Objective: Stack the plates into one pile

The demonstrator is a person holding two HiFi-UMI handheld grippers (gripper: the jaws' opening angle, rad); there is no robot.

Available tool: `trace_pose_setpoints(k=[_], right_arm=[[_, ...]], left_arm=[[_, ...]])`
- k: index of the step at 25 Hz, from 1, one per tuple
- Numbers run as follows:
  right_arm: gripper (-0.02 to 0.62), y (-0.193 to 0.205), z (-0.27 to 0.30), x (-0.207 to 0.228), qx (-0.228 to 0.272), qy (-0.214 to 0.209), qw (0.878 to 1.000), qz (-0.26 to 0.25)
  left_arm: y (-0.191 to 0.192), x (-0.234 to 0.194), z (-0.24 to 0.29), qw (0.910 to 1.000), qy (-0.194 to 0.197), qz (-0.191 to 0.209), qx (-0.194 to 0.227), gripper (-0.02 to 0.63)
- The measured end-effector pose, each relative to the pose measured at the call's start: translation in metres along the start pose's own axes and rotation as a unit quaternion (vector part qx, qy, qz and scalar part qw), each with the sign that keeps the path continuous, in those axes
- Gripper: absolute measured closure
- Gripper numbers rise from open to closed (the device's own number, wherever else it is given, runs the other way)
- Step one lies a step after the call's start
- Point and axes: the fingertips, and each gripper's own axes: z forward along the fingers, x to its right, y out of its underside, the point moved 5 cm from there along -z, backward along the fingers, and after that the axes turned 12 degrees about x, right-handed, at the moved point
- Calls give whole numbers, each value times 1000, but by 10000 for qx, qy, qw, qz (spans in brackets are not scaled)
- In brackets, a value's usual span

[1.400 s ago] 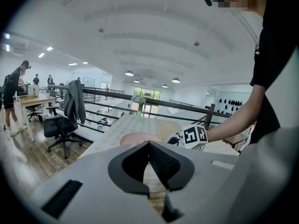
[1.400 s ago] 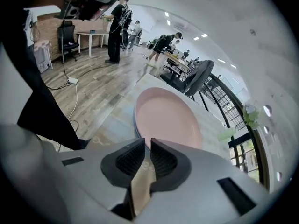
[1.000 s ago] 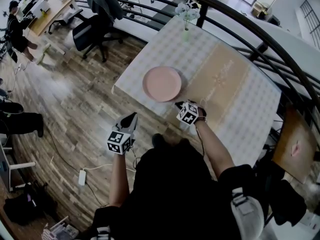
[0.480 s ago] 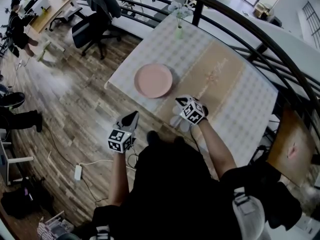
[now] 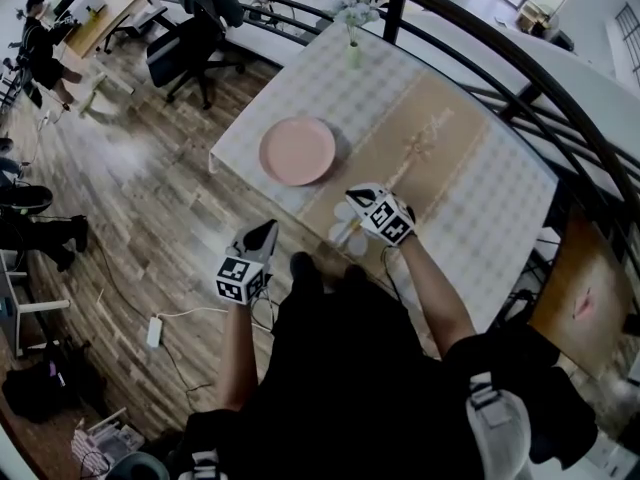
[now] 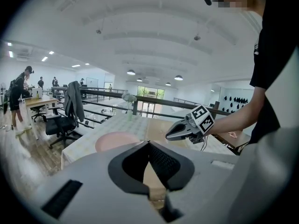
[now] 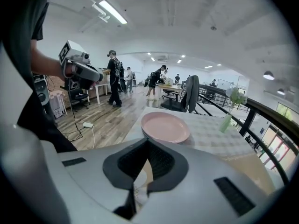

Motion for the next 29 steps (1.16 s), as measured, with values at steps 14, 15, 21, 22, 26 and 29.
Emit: trace_pose_setpoints(k=[14,15,21,22,26,29], right_arm=[[598,-5,-15,-13,444,-318,9985,-63],[598,-5,-16,-14,455,-339,9984,-74],[600,-4,-24,-15,435,-326,9985,-57],[600,-3,-25,-14,414,-310,9987,-42],[599,4,-29,-13,339,-267,9991,-41],[599,4,-29,-15,351,-279,9990,-42]], left_arm=[[19,41,10,9999,-117,-106,-60,606],[20,42,10,9998,-133,-121,-50,606],[22,47,14,9997,-145,-197,-16,606],[22,48,15,9997,-140,-202,-16,606],[21,50,17,9996,-164,-209,32,606],[21,49,16,9996,-200,-194,42,606]])
